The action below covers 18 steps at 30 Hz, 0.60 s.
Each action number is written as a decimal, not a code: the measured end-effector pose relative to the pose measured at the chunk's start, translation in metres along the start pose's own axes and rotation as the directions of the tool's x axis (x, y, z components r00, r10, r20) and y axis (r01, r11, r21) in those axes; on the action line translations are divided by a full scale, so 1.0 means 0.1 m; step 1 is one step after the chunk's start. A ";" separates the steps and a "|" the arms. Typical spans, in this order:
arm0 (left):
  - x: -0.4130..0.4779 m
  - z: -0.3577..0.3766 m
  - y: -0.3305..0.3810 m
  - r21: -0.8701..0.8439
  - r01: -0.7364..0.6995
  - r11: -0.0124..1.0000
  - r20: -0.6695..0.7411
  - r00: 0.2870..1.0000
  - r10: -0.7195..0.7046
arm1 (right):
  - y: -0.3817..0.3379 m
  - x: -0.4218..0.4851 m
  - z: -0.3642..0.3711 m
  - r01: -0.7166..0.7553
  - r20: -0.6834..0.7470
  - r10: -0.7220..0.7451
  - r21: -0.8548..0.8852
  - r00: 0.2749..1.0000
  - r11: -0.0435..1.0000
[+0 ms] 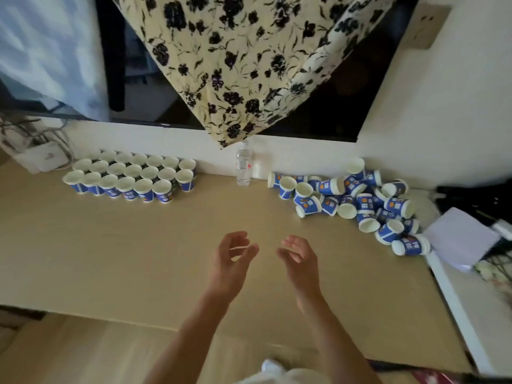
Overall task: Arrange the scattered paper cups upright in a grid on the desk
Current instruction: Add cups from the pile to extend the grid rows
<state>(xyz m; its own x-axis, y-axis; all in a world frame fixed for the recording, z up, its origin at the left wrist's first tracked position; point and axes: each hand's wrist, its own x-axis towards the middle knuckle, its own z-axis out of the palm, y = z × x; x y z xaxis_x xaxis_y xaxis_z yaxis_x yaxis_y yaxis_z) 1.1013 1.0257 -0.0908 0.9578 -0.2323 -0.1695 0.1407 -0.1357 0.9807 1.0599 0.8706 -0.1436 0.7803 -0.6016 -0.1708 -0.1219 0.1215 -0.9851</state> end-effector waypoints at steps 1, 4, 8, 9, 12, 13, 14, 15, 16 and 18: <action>0.03 0.20 0.01 -0.004 0.005 1.000 0.020 1.000 -0.005 | 0.01 0.11 -0.20 -0.010 -0.018 0.010 -0.003 1.000 1.000; 0.12 0.74 0.04 0.012 0.011 1.000 0.078 0.997 -0.012 | 0.08 0.44 -0.78 -0.036 -0.081 0.033 -0.029 0.996 0.999; 0.22 1.35 -0.02 0.052 0.046 0.998 0.107 0.993 -0.052 | 0.27 0.86 -1.46 -0.111 -0.171 0.091 -0.107 0.981 0.988; 0.24 1.45 -0.04 0.058 0.055 0.997 0.104 0.993 -0.061 | 0.30 0.97 -1.57 -0.127 -0.173 0.103 -0.133 0.980 0.983; 0.27 1.70 -0.09 0.091 0.090 0.992 0.106 0.989 -0.099 | 0.32 1.37 -1.79 -0.161 -0.153 0.130 -0.213 0.980 0.964; 0.28 1.76 -0.10 0.098 0.097 0.990 0.099 0.989 -0.107 | 0.32 1.54 -1.83 -0.161 -0.135 0.131 -0.244 0.982 0.956; 0.29 1.80 -0.12 0.107 0.107 0.989 0.085 0.990 -0.117 | 0.32 1.73 -1.85 -0.159 -0.117 0.131 -0.282 0.984 0.946; 0.29 1.82 -0.12 0.114 0.113 0.987 0.075 0.990 -0.122 | 0.29 1.89 -1.85 -0.148 -0.103 0.121 -0.314 0.987 0.938; 0.29 1.83 -0.14 0.123 0.121 0.985 0.065 0.989 -0.130 | 0.26 2.06 -1.83 -0.146 -0.092 0.121 -0.340 0.988 0.929; 0.30 1.82 -0.15 0.131 0.140 0.981 0.035 0.989 -0.146 | 0.25 2.43 -1.76 -0.151 -0.068 0.136 -0.348 0.988 0.925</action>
<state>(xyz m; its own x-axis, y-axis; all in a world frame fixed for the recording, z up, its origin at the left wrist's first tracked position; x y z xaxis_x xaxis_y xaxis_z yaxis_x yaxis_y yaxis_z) 1.0826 0.8457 -0.1286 0.9176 -0.2438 -0.3140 0.2392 -0.2922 0.9260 1.1387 0.5880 -0.2135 0.7130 -0.6317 -0.3043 -0.4445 -0.0717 -0.8929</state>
